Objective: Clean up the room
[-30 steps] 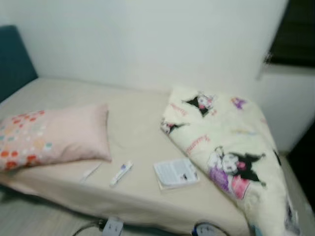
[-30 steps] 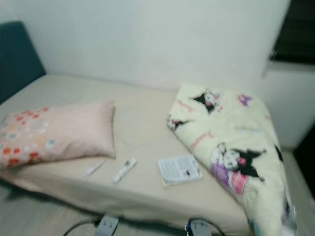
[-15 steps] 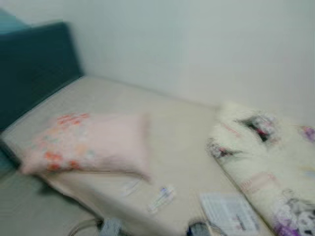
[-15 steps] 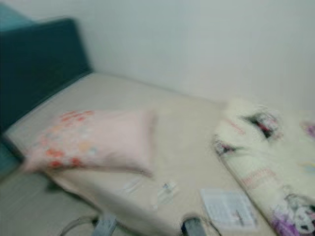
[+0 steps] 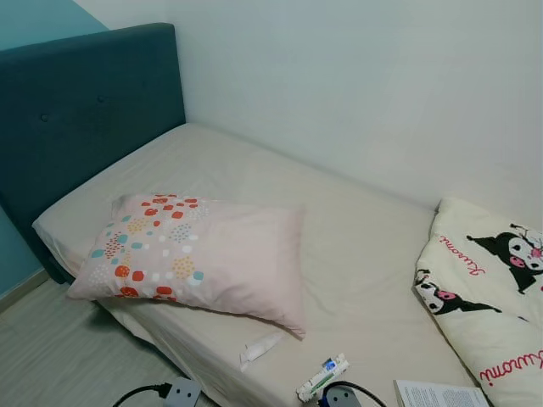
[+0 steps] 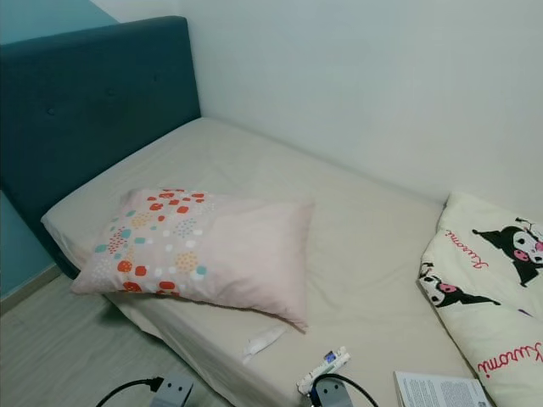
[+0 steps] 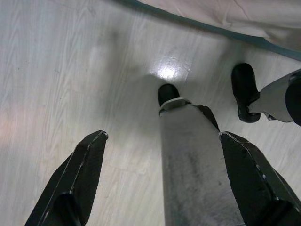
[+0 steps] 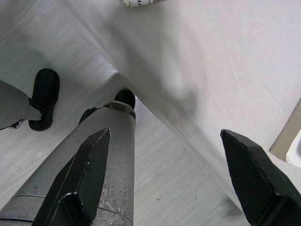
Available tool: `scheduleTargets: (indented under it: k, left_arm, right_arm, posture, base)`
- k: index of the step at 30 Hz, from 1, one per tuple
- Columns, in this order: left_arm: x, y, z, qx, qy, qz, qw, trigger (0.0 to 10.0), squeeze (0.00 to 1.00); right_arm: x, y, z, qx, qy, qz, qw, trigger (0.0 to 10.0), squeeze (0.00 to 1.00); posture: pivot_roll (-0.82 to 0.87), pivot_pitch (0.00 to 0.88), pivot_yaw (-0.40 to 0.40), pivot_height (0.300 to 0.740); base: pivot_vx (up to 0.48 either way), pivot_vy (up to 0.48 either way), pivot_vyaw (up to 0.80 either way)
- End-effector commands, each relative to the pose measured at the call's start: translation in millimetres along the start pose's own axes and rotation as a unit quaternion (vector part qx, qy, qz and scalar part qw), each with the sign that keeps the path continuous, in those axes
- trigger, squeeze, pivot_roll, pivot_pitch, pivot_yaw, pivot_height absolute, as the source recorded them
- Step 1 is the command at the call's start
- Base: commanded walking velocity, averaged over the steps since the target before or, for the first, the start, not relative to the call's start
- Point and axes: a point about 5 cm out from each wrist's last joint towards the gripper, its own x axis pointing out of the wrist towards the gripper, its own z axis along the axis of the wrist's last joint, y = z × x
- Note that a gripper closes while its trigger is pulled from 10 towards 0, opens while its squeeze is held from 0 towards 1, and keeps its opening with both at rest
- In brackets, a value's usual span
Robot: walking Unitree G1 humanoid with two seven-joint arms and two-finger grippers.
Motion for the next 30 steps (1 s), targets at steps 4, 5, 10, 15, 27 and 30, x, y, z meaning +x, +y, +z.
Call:
scheduleTargets:
  k: [4, 5, 10, 15, 27, 30]
  left_arm:
    - [-0.3, -4.3, -5, -0.01, 0.007, 0.0, 1.0, 10.0, 0.0]
    - [-0.3, -4.0, -4, -0.018, 0.003, 0.004, 1.0, 10.0, 0.0]
    - [-0.5, -3.4, -3, -0.043, -0.01, 0.011, 0.999, 10.0, 0.0]
    - [-1.3, -4.3, 3, -0.084, -0.054, 0.002, 0.995, 10.0, 0.0]
    - [-9.9, 39.7, 90, -0.055, -0.211, -0.047, 0.975, 10.0, 0.0]
    - [-11.2, 37.5, 98, -0.044, -0.225, -0.052, 0.972, 10.0, 0.0]
  right_arm:
    - [-0.7, -1.3, -9, 0.032, 0.021, -0.023, 0.999, 10.0, 0.0]
    - [-0.8, -2.0, -10, 0.042, 0.025, -0.036, 0.998, 10.0, 0.0]
    - [-1.1, -2.7, -11, 0.065, 0.025, -0.055, 0.996, 10.0, 0.0]
    - [-2.3, -4.8, -10, 0.118, -0.002, -0.1, 0.988, 10.0, 0.0]
    - [-17.1, -114.4, 70, 0.136, -0.116, -0.173, 0.969, 10.0, 0.0]
    - [-18.0, -114.6, 78, 0.138, -0.128, -0.169, 0.967, 10.0, 0.0]
  posture:
    - [-0.04, 0.0, -0.065, 0.74]
    - [-0.04, 0.0, -0.063, 0.735]
    - [-0.04, 0.0, -0.064, 0.715]
    - [-0.04, 0.0, -0.064, 0.69]
    - [-0.05, 0.0, -0.057, 0.65]
    - [-0.05, 0.0, -0.058, 0.645]
  base:
    - [0.0, 0.0, 0.0]
    - [0.0, 0.0, 0.0]
    - [0.0, 0.0, 0.0]
    - [0.0, 0.0, 0.0]
    - [0.0, 0.0, 0.0]
    - [0.0, 0.0, 0.0]
